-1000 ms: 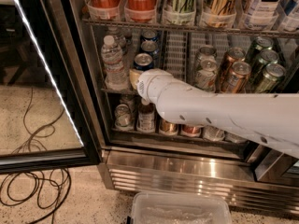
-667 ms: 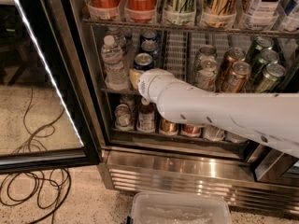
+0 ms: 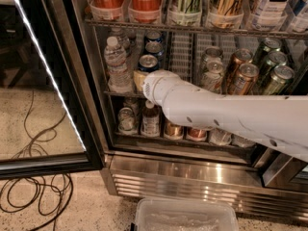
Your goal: Pick pepsi can from middle shelf of fridge
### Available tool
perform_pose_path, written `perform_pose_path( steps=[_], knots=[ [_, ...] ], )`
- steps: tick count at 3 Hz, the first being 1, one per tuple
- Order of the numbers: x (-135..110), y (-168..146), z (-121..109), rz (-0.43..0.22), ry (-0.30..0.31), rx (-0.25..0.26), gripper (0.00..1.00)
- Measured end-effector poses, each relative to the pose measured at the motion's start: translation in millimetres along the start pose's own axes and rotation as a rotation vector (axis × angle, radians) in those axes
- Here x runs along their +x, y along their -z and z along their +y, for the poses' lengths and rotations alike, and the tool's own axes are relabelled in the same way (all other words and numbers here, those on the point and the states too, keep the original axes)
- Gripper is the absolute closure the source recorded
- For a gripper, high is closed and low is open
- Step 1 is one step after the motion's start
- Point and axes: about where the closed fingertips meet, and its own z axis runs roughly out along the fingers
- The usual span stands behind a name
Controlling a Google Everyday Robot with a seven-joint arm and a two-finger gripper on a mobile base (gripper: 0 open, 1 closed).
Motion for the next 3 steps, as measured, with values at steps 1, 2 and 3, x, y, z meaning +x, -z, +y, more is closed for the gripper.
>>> perform_pose_path(
  steps=[1,2,3],
  knots=[
    [-2,1,1,-0.001,0.016,-0.004,1.00],
    [-6,4,0,-0.002,0.030,-0.006,1.00],
    [-19,11,0,-0.008,0.066,-0.010,1.00]
  ],
)
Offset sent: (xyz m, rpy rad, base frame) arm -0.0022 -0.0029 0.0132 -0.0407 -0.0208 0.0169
